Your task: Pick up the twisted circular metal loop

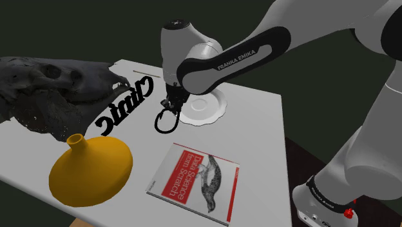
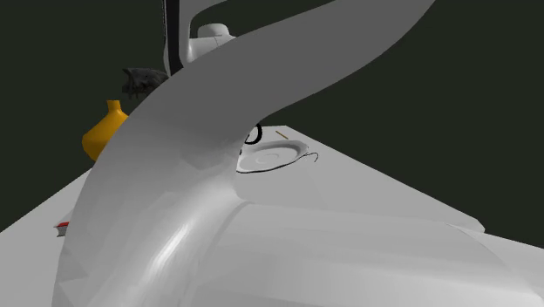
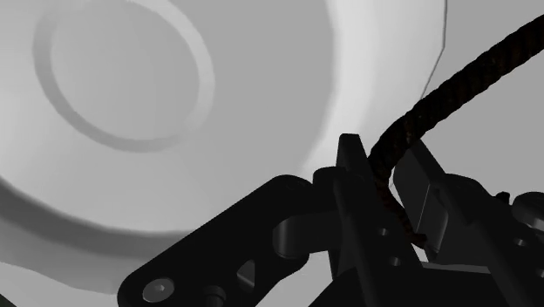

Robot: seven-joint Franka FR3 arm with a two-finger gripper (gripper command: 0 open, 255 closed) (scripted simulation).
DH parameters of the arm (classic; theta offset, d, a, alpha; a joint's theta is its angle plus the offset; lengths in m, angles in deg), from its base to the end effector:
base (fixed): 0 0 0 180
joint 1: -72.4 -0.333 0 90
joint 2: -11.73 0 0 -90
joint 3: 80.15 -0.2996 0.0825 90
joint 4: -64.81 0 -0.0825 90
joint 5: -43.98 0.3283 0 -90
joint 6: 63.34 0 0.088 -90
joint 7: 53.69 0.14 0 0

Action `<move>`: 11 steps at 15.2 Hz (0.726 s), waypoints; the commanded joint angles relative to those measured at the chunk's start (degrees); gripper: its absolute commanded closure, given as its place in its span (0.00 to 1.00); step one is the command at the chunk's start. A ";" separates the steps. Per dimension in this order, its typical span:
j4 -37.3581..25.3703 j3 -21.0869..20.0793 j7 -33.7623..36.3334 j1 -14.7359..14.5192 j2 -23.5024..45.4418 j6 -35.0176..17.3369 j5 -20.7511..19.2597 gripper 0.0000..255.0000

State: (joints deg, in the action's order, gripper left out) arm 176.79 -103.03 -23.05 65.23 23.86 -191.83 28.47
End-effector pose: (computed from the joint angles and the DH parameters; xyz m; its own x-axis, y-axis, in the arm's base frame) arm 0.4963 0.2615 0.3693 0.9789 0.1405 0.1483 0.1297 -0.9883 0.0799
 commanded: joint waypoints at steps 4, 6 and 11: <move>0.02 0.06 -0.03 0.05 0.04 0.03 -0.02 1.00; 0.02 0.06 -0.02 0.05 0.05 0.03 -0.02 1.00; -1.31 -0.22 -1.02 0.25 -1.39 2.57 1.10 1.00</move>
State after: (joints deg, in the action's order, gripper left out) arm 175.86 -103.18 -23.95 65.48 22.68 -189.83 29.38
